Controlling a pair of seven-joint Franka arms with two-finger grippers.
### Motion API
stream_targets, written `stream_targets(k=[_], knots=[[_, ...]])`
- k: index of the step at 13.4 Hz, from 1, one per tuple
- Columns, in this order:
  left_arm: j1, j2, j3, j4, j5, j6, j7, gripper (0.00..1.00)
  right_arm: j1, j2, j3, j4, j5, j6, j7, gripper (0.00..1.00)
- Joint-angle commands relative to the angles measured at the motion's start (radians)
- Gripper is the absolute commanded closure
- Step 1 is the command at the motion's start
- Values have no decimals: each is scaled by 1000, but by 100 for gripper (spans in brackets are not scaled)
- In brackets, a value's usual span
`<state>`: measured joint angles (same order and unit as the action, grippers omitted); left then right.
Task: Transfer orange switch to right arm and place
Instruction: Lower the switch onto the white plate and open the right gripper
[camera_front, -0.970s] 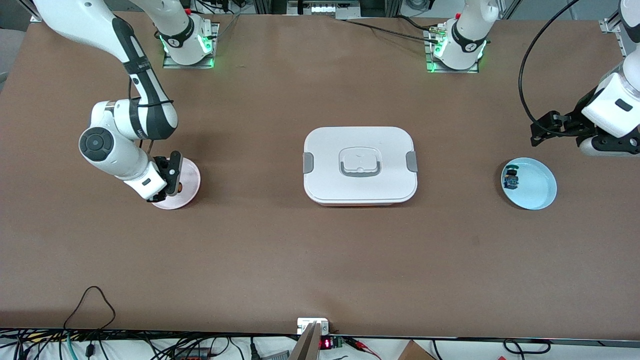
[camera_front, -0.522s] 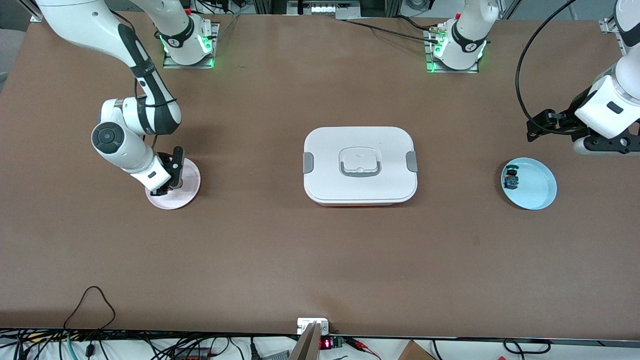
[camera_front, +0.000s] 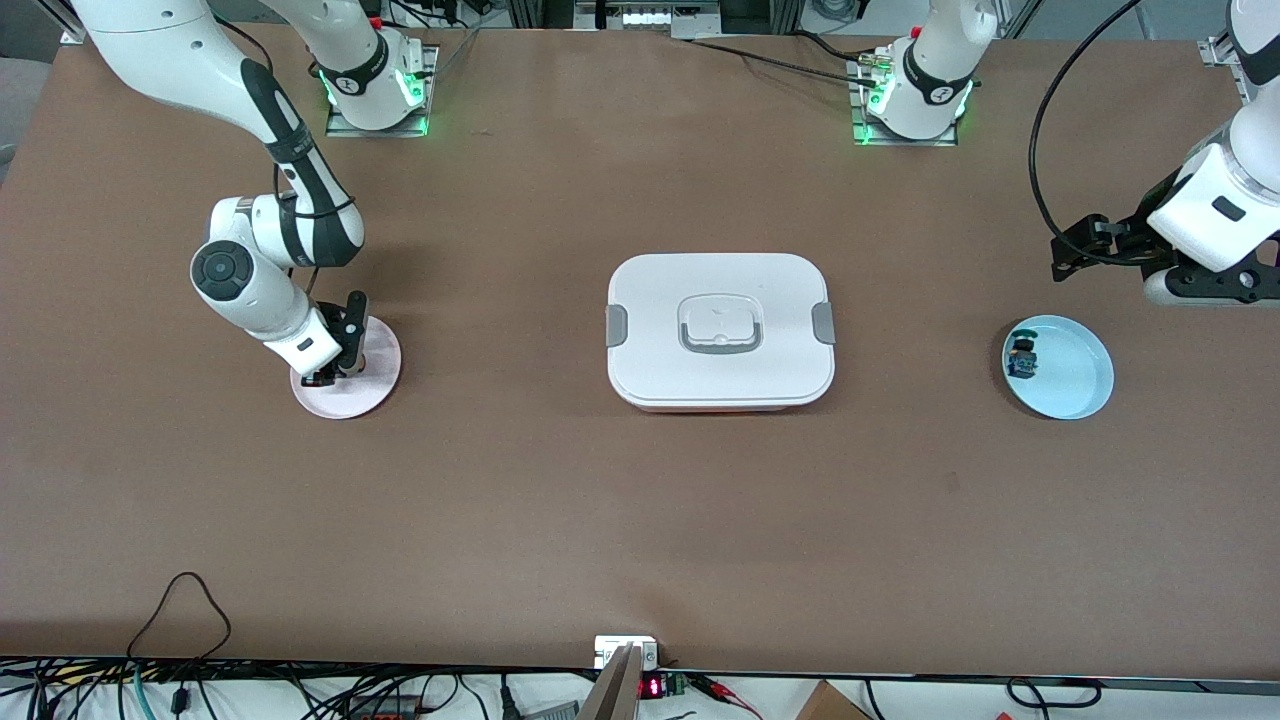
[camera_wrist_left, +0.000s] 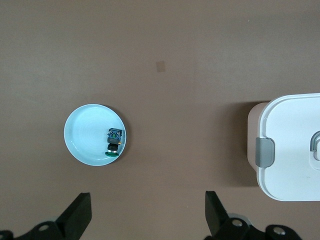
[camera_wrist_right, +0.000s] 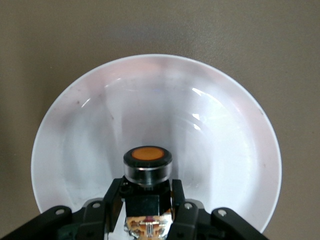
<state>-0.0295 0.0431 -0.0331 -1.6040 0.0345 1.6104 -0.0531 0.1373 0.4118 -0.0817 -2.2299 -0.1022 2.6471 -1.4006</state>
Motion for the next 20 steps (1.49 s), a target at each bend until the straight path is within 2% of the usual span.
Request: stream_targets(k=[1, 3, 5, 8, 11, 13, 14, 20], knots=[[-6, -14, 5, 6, -10, -15, -7, 0, -8, -54, -7, -10, -10, 10, -8, 0], [-6, -12, 5, 6, -10, -17, -7, 0, -7, -117, -7, 13, 4, -21, 0, 0], [-6, -12, 5, 6, -10, -17, -7, 0, 1, -172, -7, 97, 4, -166, 67, 0], [-7, -12, 5, 7, -8, -17, -7, 0, 21, -205, -6, 277, 6, -407, 194, 0], [-9, -12, 5, 7, -8, -17, -7, 0, 30, -243, -3, 361, 21, -530, 403, 0], [-9, -12, 5, 7, -8, -15, -7, 0, 35, -252, -4, 415, 122, -617, 552, 0], [-9, -12, 5, 7, -8, -17, -7, 0, 35, -252, -4, 430, 133, -648, 610, 0], [-9, -12, 5, 9, -8, -15, -7, 0, 53, -261, 0, 524, 136, -927, 1151, 0]])
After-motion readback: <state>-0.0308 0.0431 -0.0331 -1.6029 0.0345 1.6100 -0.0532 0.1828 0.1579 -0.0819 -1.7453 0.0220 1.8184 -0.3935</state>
